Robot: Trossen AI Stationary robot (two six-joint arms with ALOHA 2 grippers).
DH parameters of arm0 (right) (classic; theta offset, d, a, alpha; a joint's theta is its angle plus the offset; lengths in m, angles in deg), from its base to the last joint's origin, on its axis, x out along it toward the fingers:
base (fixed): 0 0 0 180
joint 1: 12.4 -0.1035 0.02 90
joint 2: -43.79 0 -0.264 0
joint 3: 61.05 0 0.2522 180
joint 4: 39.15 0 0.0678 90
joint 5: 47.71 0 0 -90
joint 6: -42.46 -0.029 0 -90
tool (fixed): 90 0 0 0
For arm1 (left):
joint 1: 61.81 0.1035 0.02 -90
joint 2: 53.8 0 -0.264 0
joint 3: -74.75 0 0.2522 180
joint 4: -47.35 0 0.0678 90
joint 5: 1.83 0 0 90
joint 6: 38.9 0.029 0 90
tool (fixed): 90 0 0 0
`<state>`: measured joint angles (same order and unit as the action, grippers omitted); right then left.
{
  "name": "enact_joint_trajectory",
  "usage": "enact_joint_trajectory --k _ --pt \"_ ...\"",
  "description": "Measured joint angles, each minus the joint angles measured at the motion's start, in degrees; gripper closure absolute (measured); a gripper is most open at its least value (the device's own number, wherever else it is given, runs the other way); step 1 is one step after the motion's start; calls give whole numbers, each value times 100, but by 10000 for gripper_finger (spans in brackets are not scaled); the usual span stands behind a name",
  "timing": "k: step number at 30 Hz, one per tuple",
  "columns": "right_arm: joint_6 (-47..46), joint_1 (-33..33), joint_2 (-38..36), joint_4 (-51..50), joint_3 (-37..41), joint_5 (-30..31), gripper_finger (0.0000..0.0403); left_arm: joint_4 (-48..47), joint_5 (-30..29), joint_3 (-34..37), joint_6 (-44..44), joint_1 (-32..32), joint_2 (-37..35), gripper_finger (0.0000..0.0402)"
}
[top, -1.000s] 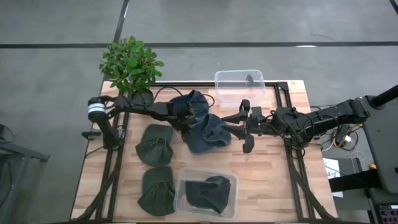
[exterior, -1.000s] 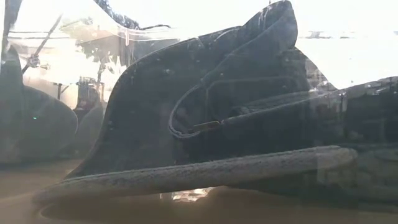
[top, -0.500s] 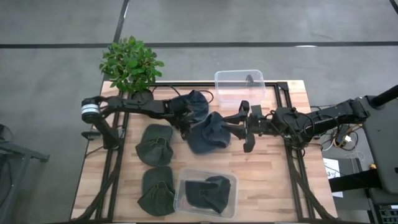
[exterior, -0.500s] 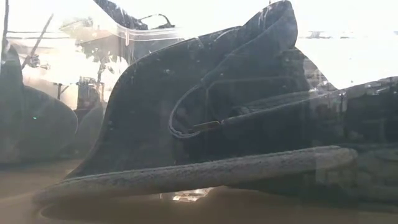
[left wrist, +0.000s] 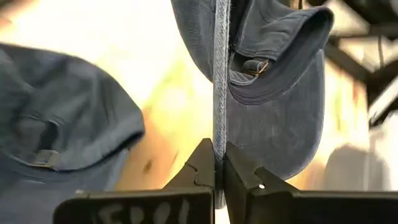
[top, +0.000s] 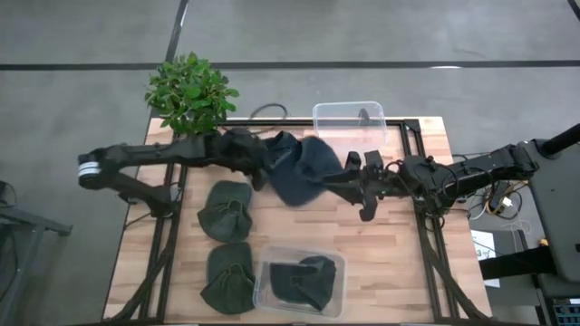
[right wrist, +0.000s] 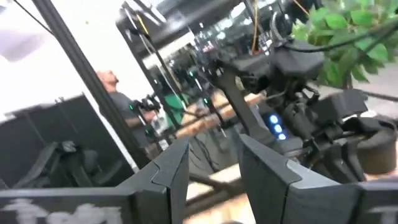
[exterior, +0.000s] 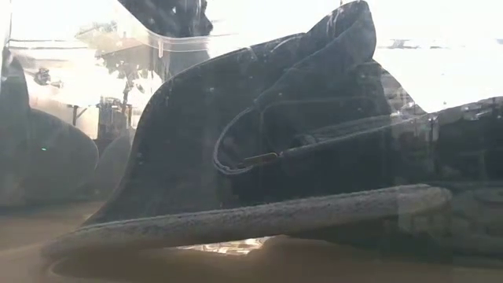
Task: Pick & Place hat
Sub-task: Put the bottom blue cap into the bottom transparent bin
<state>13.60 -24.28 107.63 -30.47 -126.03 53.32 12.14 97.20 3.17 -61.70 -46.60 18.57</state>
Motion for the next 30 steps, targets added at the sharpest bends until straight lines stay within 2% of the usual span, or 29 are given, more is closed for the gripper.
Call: enact_joint_trajectory --k 3,8,15,23,30 --pt "55 -9 -1 524 0 -81 275 213 -205 0 -350 7 -464 395" --pt "690 -155 -13 1406 0 -111 275 775 -549 0 -757 5 -1194 395" --pt "753 -175 6 1516 -4 -42 275 1039 -739 0 -871 10 -1828 395" --pt "779 -187 -386 1629 -120 -499 275 754 775 0 -1295 -10 -1986 395" --pt "1306 -197 -825 1472 -136 -505 275 266 2528 0 -1362 -130 -1804 395"
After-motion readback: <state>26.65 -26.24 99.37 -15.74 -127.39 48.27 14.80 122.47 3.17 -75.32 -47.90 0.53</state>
